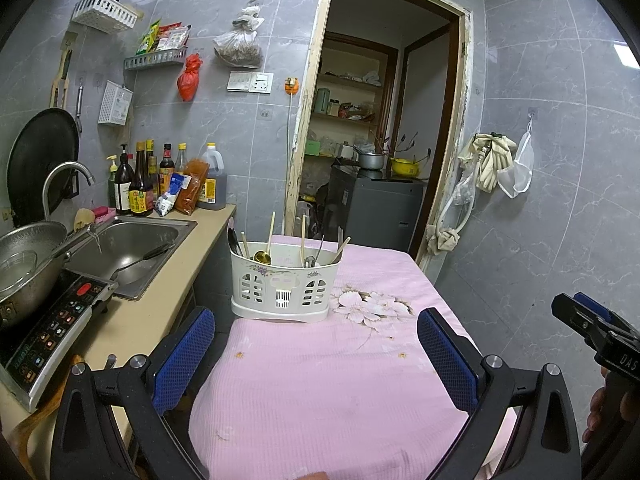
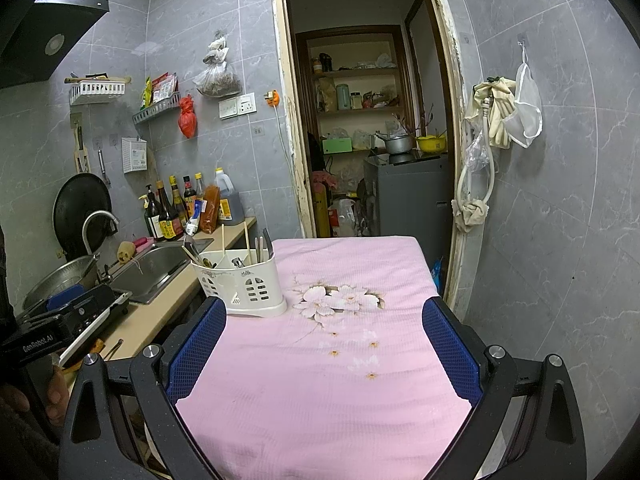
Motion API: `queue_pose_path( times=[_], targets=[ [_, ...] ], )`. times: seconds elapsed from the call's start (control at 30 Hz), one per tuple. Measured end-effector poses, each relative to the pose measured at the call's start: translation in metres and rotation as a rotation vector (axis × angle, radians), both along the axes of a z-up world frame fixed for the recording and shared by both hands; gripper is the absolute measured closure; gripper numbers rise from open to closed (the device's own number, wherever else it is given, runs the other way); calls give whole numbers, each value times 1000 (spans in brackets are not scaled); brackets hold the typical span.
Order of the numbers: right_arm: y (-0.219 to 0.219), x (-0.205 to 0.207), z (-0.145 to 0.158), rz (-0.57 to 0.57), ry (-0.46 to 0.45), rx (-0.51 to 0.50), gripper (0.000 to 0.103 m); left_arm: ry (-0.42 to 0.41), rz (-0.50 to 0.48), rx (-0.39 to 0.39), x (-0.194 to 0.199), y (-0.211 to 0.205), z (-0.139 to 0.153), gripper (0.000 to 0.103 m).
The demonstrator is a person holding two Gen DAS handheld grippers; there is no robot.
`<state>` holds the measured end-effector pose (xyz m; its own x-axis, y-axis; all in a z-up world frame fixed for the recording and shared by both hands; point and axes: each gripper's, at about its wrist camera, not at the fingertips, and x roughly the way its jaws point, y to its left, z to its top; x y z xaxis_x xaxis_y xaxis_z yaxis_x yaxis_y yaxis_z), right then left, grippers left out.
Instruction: Organize utensils
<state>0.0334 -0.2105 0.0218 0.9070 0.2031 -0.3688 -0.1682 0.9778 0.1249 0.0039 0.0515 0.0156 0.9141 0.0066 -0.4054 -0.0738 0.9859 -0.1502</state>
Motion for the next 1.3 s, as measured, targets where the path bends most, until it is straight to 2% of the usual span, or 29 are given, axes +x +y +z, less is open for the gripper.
queue_pose_path(
  times=[1.3],
  targets=[
    [0, -1, 1, -2, 8, 2, 7, 30, -10, 19, 5, -8, -2, 1]
  ],
)
